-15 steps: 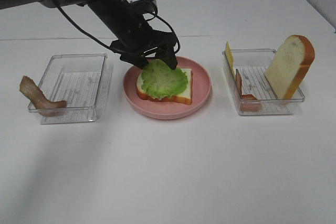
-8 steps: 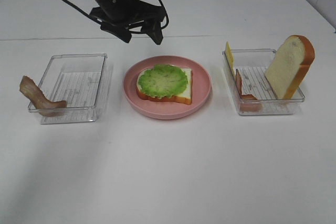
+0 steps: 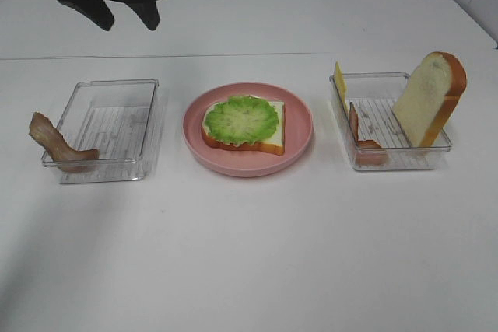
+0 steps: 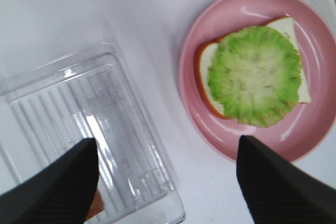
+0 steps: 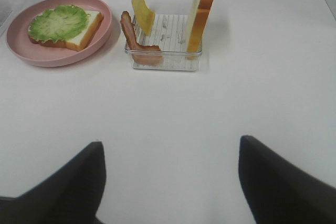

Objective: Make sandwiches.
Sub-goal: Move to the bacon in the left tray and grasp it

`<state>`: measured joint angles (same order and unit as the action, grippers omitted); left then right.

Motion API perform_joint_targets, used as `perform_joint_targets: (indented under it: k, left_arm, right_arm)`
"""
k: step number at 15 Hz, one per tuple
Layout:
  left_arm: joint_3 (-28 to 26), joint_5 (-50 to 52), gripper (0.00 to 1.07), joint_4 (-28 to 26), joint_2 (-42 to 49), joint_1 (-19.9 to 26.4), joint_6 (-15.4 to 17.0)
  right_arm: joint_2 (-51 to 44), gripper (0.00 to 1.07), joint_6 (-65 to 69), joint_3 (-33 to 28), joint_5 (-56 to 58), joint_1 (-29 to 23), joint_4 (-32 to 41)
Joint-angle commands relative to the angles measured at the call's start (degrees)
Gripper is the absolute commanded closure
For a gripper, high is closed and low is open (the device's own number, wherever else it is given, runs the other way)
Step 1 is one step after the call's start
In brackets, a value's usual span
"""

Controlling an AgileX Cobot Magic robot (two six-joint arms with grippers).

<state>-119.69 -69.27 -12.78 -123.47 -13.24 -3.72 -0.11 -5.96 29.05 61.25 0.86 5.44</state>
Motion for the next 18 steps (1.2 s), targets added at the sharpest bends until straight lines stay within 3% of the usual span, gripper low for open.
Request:
perform_joint_targets:
  k: [1, 2, 5, 8, 9, 13, 14, 18]
  left_arm:
    - [1.09, -4.47, 0.37, 3.32, 3.72, 1.32, 1.83]
    - [2.35, -4.47, 0.37, 6.99, 6.53, 2.06, 3.27]
    - [6.65, -4.47, 0.37, 8.54, 10.26, 3.78, 3.38]
    - [15.76, -3.78, 0.37, 10.54, 13.35, 5.56, 3.27]
    - [20.63, -2.81, 0.37, 10.83, 13.75, 6.19, 3.38]
    - [29.28, 1.49, 0.37, 10.83, 13.75, 8.19, 4.81]
    - [34.32, 5.73, 0.37, 10.66, 13.75, 9.51, 6.02]
    - [40.74, 15.64, 0.37, 8.65, 13.69, 9.51, 6.02]
  right_arm:
    - [-0.86, 0.39, -0.63, -0.23, -0.4, 0.34, 0.23]
    - [-0.86, 0.39, -0.63, -0.23, -0.4, 0.34, 0.23]
    - [-0.86, 0.39, -0.63, -0.23, -0.4, 0.34, 0.23]
    - [-0.86, 0.39, -0.63, -0.23, -0.4, 0.34, 0.23]
    - [-0.86, 0.39, -0.63, -0.23, -0.4, 0.34, 0.23]
    - [-0.86, 0.39, -0.63, -0.23, -0.4, 0.34, 0.23]
    - [-0.86, 0.39, -0.63, -0.23, -0.4, 0.34, 0.23]
    - [-0.86, 0.39, -0.63, -0.23, -0.4, 0.34, 0.23]
